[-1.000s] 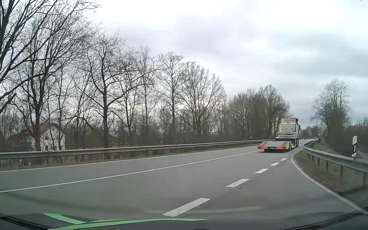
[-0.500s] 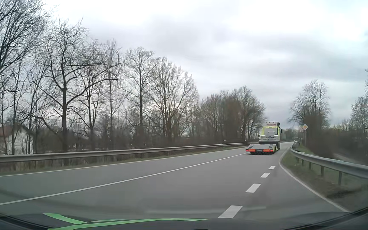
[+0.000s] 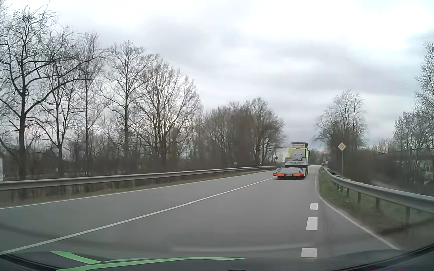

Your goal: Follow the waypoints while adhering to traffic rules and regulations

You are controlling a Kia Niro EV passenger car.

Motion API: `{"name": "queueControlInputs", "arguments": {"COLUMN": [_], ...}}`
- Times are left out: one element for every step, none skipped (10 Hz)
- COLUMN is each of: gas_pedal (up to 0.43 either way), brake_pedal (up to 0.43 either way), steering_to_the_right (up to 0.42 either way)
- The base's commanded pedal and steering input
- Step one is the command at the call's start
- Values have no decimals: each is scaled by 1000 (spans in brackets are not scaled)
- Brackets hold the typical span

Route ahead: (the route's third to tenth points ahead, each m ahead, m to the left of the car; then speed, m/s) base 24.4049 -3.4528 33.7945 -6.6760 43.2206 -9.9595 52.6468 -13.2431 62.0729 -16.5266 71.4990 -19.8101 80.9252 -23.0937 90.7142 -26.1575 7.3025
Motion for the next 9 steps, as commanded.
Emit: {"name": "queueControlInputs", "arguments": {"gas_pedal": [280, 280, 287, 287, 287, 287, 287, 299, 299], "brake_pedal": [0, 0, 0, 0, 0, 0, 0, 0, 0], "steering_to_the_right": [119, 114, 109, 105, 103, 99, 93, 91, 86]}}
